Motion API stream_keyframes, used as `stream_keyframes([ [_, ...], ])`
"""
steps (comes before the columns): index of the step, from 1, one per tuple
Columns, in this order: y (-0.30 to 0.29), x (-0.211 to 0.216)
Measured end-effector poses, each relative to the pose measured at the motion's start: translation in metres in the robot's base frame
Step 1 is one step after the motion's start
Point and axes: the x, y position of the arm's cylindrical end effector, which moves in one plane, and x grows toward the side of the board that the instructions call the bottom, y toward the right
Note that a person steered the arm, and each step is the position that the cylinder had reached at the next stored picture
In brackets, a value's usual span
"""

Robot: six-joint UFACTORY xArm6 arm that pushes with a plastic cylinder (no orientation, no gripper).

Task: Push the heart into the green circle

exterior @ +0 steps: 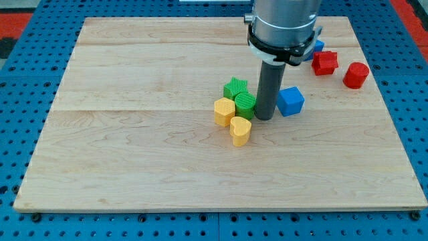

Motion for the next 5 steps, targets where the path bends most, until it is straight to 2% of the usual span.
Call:
stream_keyframes([
  [1,0.019,0.011],
  [3,0.057,0.062],
  [4,-0.001,0.062],
  [5,-0.021,0.079],
])
